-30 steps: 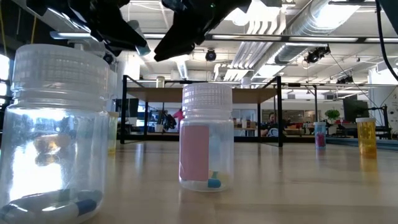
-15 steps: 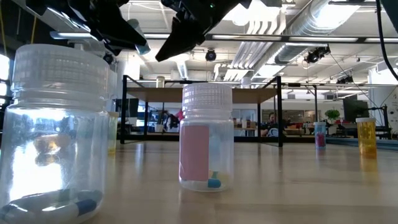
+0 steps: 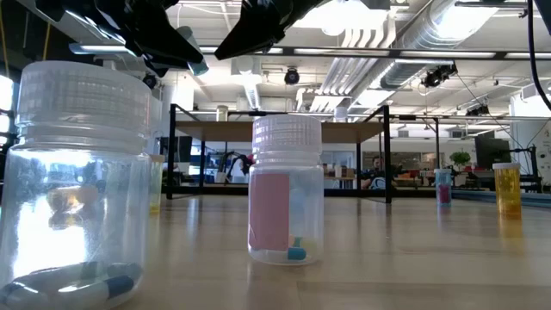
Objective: Pick and place medicine bottles onto shelf by color
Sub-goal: Put the bottom blue pill bottle on the shelf
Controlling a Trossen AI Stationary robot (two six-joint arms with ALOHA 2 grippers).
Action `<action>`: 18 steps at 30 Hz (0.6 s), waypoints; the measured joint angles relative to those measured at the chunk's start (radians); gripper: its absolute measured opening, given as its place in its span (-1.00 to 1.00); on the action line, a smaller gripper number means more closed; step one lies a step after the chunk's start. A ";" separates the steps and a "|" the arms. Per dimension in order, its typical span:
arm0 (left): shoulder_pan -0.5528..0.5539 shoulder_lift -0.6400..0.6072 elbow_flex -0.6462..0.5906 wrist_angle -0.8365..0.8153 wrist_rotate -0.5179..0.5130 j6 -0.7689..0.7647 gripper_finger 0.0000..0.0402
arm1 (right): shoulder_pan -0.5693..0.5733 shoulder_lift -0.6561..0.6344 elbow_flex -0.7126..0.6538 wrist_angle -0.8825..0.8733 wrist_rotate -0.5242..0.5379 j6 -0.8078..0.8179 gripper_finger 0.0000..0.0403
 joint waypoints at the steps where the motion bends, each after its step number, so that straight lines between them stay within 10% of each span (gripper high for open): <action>1: 0.000 0.000 0.000 0.004 0.000 -0.003 -0.56 | 0.000 0.001 0.000 0.003 -0.006 0.000 -0.99; 18: 0.000 0.001 -0.002 0.028 0.000 -0.007 -0.56 | 0.001 0.035 0.001 0.040 -0.055 0.009 -1.00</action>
